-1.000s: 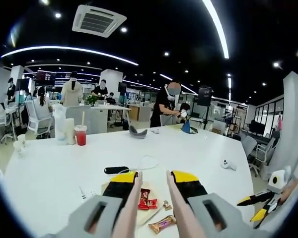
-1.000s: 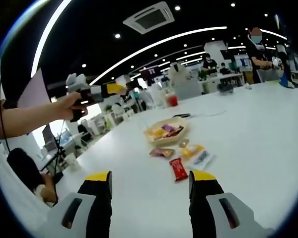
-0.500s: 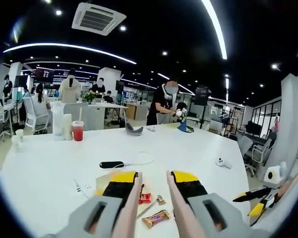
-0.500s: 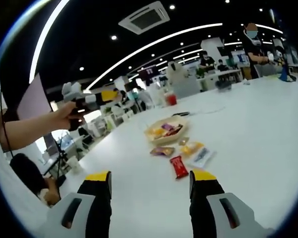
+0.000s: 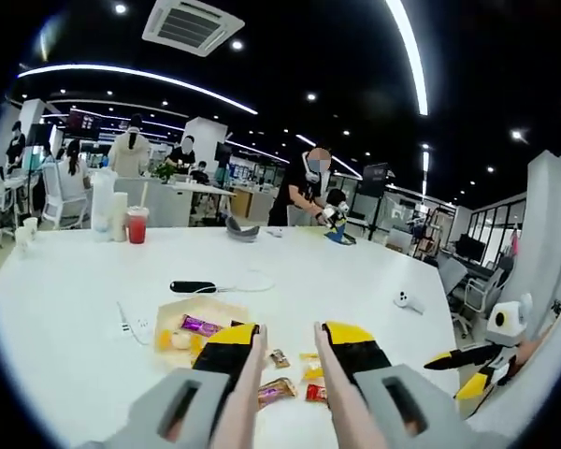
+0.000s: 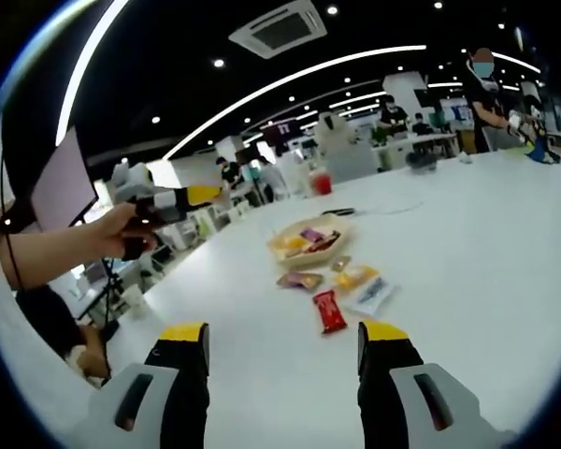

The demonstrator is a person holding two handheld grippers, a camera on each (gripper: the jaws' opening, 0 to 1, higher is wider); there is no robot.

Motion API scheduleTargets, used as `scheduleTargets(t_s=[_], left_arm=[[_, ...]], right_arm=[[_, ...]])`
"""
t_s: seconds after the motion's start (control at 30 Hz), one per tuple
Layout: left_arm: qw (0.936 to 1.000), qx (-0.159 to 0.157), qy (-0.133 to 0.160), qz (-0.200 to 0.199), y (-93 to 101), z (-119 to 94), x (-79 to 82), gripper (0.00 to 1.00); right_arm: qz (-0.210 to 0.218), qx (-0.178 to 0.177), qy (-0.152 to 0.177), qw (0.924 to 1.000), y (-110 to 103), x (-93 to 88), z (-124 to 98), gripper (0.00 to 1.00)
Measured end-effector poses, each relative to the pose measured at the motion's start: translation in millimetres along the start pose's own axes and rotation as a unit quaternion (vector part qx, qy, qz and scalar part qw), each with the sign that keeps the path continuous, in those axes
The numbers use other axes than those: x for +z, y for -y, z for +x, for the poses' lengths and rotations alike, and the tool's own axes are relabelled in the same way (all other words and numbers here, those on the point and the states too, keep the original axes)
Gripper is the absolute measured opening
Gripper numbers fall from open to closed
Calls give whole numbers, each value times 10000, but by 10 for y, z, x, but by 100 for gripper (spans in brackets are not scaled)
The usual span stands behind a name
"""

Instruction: Place the target food into the container with the food tongs after gripping and lifting it, then release it inside without dropping or visibly crushing the food.

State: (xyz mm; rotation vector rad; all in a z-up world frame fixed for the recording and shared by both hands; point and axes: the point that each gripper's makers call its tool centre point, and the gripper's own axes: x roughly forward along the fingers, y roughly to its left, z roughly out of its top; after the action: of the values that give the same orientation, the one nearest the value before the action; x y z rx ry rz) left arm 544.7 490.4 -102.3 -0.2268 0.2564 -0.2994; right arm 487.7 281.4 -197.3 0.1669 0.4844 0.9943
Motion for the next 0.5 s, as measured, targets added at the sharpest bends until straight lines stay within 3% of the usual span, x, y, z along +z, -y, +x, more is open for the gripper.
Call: scheduleTargets(t_s=[0.37,0.5], left_arm=[[10000,3,-16,-7,3,0,-85,26],[9997,37,-244,-1,-3,35,-202,26]], right_arm=[[-50,166,-77,9998,-62,-5,84,65],[-1,181,-111,9998,-46,-24,100,65]])
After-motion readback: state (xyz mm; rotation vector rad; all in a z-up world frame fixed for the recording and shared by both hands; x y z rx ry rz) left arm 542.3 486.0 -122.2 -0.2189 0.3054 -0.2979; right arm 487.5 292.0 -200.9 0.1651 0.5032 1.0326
